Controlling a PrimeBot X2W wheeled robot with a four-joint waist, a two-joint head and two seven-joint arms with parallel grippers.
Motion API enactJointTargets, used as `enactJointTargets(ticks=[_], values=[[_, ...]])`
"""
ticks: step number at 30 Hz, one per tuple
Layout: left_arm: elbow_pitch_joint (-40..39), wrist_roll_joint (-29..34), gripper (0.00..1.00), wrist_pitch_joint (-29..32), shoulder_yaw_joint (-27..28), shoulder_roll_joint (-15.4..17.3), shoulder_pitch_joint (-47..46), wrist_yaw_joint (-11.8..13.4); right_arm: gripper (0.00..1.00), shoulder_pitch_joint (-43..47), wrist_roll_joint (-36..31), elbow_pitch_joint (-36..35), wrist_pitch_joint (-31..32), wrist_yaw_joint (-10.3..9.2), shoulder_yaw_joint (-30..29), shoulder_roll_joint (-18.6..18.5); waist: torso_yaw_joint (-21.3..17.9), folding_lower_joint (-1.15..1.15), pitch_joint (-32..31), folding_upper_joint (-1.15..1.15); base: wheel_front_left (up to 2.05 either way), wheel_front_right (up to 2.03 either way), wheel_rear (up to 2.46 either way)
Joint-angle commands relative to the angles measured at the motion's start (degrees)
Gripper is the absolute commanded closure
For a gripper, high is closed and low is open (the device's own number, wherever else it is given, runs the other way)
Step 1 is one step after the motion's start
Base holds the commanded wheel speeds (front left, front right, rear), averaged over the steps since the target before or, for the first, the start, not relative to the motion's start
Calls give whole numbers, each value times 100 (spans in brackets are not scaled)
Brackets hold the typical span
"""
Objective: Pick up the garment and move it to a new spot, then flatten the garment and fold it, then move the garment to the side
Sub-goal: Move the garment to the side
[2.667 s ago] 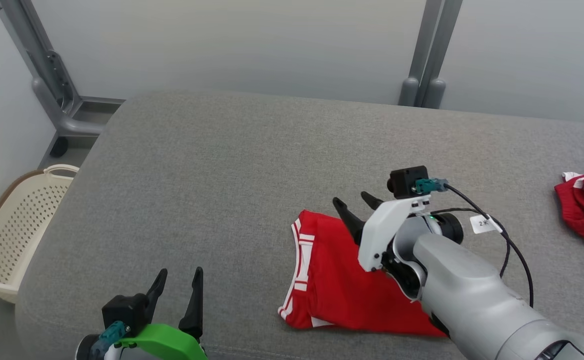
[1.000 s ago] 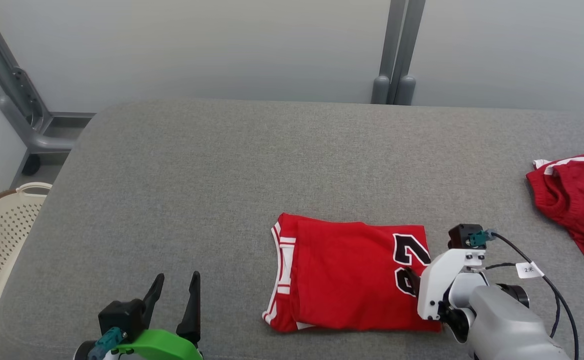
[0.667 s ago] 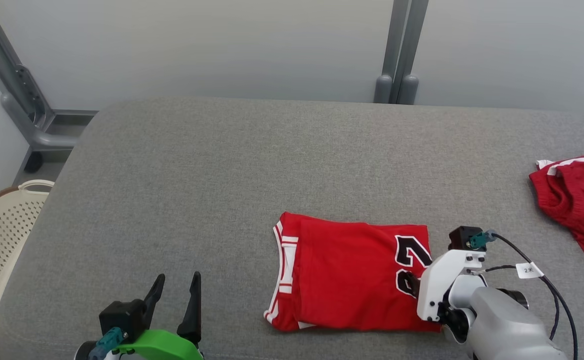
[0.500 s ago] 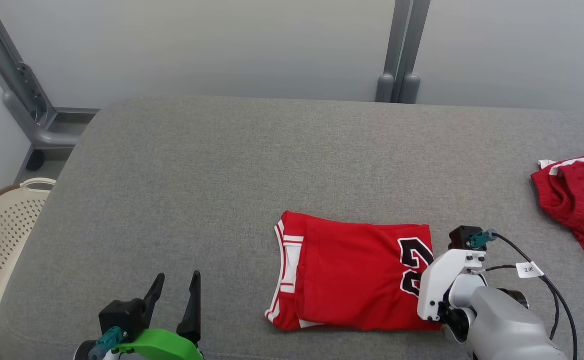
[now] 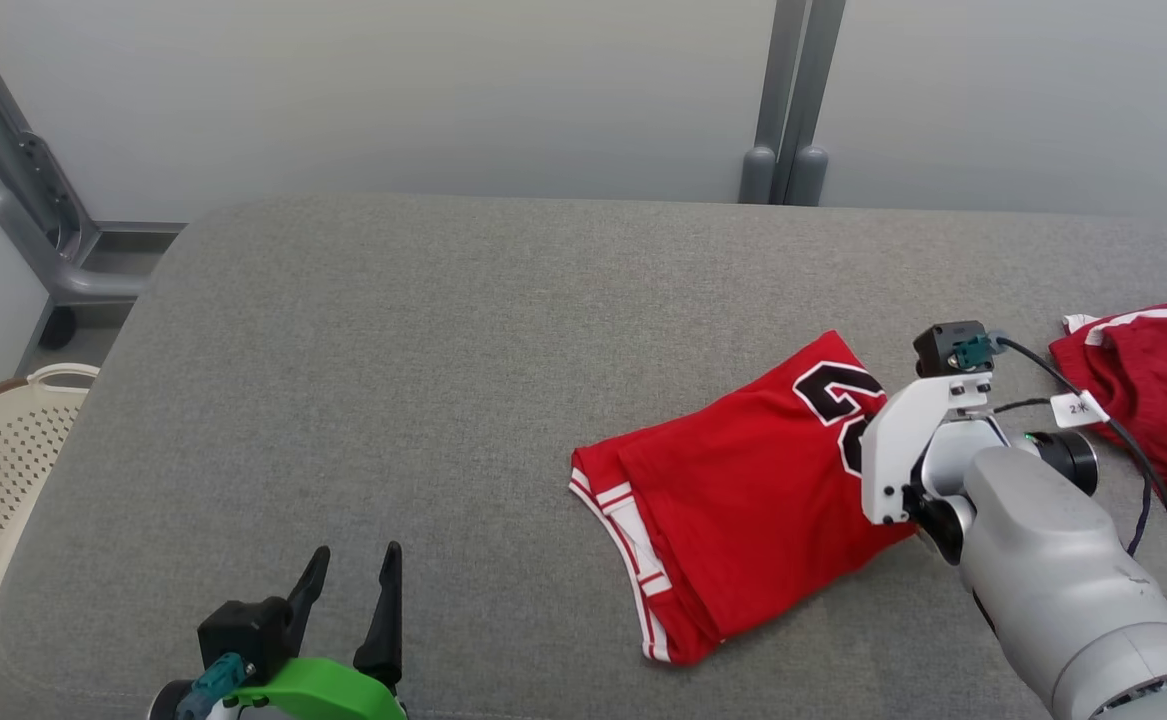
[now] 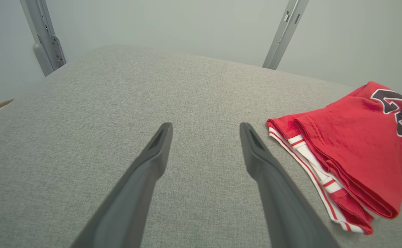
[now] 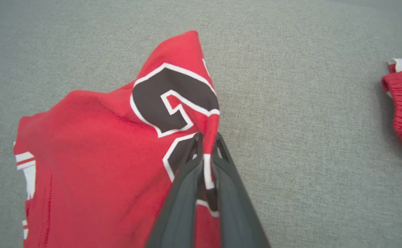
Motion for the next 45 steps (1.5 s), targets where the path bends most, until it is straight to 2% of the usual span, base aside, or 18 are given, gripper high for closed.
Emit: enactJointTargets(ticks=[1, 11, 21, 31, 38, 45], values=[[-5, 14, 0, -30, -7, 16, -56, 17, 100, -61, -63, 5, 24, -10, 25, -10, 2, 0, -2, 0, 0, 0, 0], [-60, 78, 0, -39, -31, -16, -91, 27, 100, -507, -465, -101, 251, -10, 136, -201, -104, 0, 40, 0, 0, 0, 0], [-299, 211, 0, -46, 51, -50, -245, 9, 100, -1183, -734, -208, 372, -10, -57, -361, -799, 0, 384, 0, 0, 0, 0], [-391, 475, 0, -44, -47, -92, -731, -131, 100, -2076, -995, -98, 451, -10, -955, -596, -1401, 0, 1015, 0, 0, 0, 0], [-358, 561, 0, 2, -115, -58, -1043, -190, 100, -2355, -1425, -56, 453, -10, -1536, -902, -1540, 0, 1379, 0, 0, 0, 0], [-348, 540, 0, 42, -131, 12, -1157, -226, 100, -2503, -1922, -88, 492, -10, -2047, -1323, -1510, 0, 1499, 0, 0, 0, 0]])
